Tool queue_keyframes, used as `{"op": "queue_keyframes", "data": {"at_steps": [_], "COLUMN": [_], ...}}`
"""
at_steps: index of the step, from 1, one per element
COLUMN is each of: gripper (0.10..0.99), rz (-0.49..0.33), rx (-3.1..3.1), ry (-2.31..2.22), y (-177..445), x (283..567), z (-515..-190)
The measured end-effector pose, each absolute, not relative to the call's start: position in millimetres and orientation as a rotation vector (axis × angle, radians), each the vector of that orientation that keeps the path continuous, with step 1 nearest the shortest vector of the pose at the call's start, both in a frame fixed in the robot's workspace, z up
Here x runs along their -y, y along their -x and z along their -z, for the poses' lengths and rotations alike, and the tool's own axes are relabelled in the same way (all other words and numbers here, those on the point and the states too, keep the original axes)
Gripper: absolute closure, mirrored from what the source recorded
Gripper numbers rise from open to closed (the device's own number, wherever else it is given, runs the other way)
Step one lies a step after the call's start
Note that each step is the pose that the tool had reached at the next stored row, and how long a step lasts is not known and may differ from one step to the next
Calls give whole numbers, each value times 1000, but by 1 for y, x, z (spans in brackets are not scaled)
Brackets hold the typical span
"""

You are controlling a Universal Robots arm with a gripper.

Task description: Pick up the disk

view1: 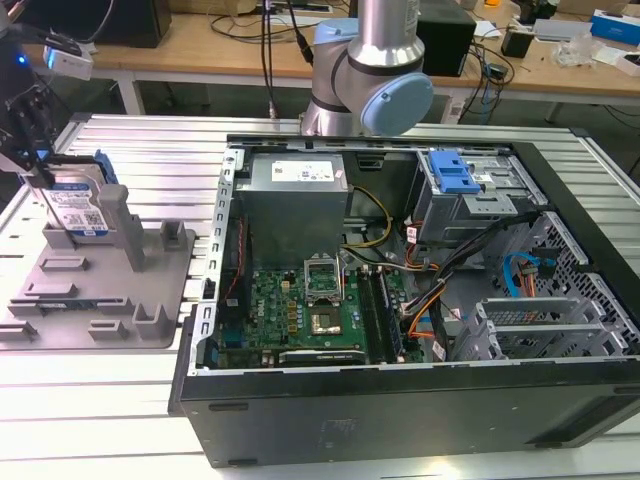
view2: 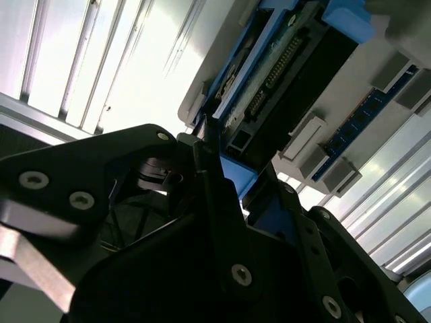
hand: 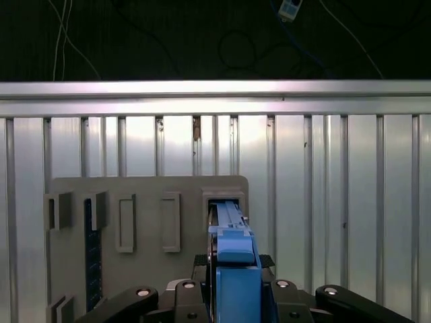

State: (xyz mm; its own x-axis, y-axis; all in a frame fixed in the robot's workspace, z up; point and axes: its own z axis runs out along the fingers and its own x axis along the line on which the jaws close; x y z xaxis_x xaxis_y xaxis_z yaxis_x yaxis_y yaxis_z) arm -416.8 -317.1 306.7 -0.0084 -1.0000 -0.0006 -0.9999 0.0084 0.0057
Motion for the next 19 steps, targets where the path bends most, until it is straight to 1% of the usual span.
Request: {"op": "queue_keyframes", "data": {"at_steps": [9, 11, 17, 19], "gripper": [722, 722, 722, 722], "rz": [7, 7, 7, 7], "rx": [2228, 2228, 2227, 2227], "ry": [-2210, -2210, -2210, -2211], "y": [417, 417, 417, 417], "x": [317, 317, 317, 317], "z": [-349, -367, -395, -412]}}
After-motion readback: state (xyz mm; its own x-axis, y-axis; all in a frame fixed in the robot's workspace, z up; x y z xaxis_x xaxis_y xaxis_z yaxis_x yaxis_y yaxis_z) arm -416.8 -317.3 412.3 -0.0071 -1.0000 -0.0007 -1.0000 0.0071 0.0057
